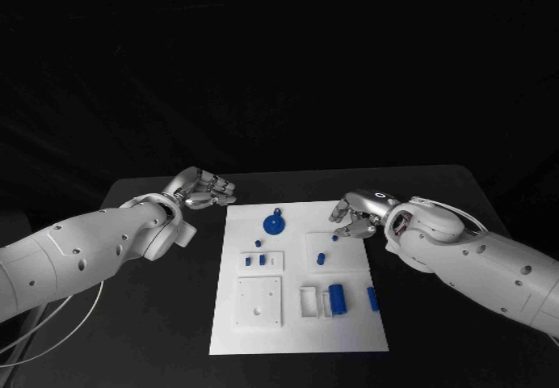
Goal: Assemble the parts on the task board
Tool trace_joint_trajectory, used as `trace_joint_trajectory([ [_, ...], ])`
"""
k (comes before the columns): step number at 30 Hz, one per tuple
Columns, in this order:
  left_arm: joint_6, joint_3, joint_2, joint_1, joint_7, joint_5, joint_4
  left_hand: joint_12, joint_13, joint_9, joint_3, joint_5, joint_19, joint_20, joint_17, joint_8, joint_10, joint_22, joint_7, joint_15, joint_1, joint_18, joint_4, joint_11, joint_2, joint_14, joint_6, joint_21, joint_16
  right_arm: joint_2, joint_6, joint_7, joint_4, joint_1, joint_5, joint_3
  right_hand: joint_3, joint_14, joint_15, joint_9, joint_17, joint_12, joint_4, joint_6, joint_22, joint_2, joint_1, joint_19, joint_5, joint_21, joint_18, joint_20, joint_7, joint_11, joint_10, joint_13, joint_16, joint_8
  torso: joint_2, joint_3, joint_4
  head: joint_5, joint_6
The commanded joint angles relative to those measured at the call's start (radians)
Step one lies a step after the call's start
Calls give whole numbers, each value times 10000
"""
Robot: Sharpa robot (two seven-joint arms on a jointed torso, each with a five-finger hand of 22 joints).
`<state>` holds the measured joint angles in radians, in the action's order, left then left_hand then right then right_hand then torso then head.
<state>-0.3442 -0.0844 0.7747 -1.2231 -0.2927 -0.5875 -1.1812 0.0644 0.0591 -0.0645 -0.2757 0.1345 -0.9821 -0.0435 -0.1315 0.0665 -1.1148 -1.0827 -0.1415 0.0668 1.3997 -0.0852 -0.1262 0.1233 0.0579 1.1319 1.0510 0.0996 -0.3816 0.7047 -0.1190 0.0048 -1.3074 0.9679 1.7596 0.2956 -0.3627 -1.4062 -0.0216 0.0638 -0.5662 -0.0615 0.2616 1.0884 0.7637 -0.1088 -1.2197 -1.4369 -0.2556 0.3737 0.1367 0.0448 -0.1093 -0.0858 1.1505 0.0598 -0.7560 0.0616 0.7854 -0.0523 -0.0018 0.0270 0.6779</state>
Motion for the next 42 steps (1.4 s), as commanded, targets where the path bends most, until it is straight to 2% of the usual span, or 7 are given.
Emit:
trace_joint_trajectory([
  [1, 595, 22, 85, -26, -948, 2236, -281, -10, -3, -9, 289, -7, 242, -317, 472, 4, 121, 1514, -33, 281, -81, 41, 156, 27, -109, 625, -65, -295, 2267, 45, 403, -588, -190, -37, 1745, -102, 93, -112, -20, -4, -113, 27, -48, -77, 36, -90, -46, -156, 87, 22, 148, -11, -19, 14, -85, -5, -44, 5, 17, 34, 7, 16, 8],
  [3, 711, 32, 132, -33, -1043, 2581, -416, -38, -16, 5, 396, 26, 364, -450, 541, -29, 167, 2257, 37, 388, 25, 64, 87, 46, -75, 485, -114, -381, 3074, 50, 433, -713, -266, -51, 2009, -186, 112, -161, 2, -5, -176, 27, -74, -81, 55, -112, -74, -214, 133, 11, 164, -25, -21, 7, -125, -5, -46, 3, 21, 43, 3, 27, 23],
  [7, 850, 42, 181, -47, -1236, 2928, -608, -47, -16, 9, 505, 46, 563, -693, 645, -40, 113, 4219, 72, 608, 55, 52, 52, 54, -208, -115, -57, -361, 3196, 62, 400, -895, -369, -78, 2387, -318, -22, -204, 37, -6, -263, 29, -102, -84, 88, -176, -110, -259, 272, -37, 184, -64, -54, 4, -122, -6, -9, 1, 24, 52, 19, 50, 25],
  [12, 887, 47, 204, -77, -1383, 3083, -751, -36, -15, 11, 631, 60, 138, -706, 652, -38, 79, 6313, 72, 646, 13, 61, -95, 52, -313, -244, -14, -325, 3213, 65, 259, -1087, -443, -100, 2776, -524, -419, -222, 60, -5, -327, 32, -141, -41, 174, -261, -102, -245, 452, -112, 197, -93, -40, 0, -111, -8, 65, 2, 21, 48, -2, 73, 35],
  [15, 890, 49, 202, -95, -1420, 3118, -797, -32, -16, 11, 678, 64, -12, -691, 655, -37, 64, 6908, 30, 641, 9, 86, -118, 81, -349, -202, -16, -311, 3204, 31, 129, -1158, -434, -105, 2893, -585, -799, -242, 79, -5, -368, 30, -141, -10, 266, -328, -61, -258, 569, -103, 218, -111, -46, 3, -78, -8, 63, 2, 22, 37, 9, 60, 42],
  [29, 861, 50, 186, -133, -1404, 3149, -837, -35, -17, 5, 729, 61, -206, -657, 648, -29, 24, 7674, 5, 609, -16, 116, -109, 87, -369, -114, 4, -282, 3205, -260, -195, -1099, -175, -163, 2986, -670, -2134, -350, 63, -4, -492, 31, -369, 116, 693, -405, 74, -286, 866, -24, 214, -92, -38, 40, 105, -10, 14, 3, 25, 8, 11, 119, 92],
  [42, 941, 50, 128, -156, -1298, 3150, -798, -33, -16, 5, 725, 35, -246, -639, 643, -28, -15, 7843, 7, 589, -31, 134, -92, 74, -379, -55, 7, -272, 3197, -458, -157, -1069, -31, -186, 2992, -709, -2511, -425, 24, 4, -594, 31, -474, 451, 993, -272, -68, -320, 1203, 17, 168, -50, -30, 131, 494, -9, -60, 12, 20, 7, 3, 138, 117],
])
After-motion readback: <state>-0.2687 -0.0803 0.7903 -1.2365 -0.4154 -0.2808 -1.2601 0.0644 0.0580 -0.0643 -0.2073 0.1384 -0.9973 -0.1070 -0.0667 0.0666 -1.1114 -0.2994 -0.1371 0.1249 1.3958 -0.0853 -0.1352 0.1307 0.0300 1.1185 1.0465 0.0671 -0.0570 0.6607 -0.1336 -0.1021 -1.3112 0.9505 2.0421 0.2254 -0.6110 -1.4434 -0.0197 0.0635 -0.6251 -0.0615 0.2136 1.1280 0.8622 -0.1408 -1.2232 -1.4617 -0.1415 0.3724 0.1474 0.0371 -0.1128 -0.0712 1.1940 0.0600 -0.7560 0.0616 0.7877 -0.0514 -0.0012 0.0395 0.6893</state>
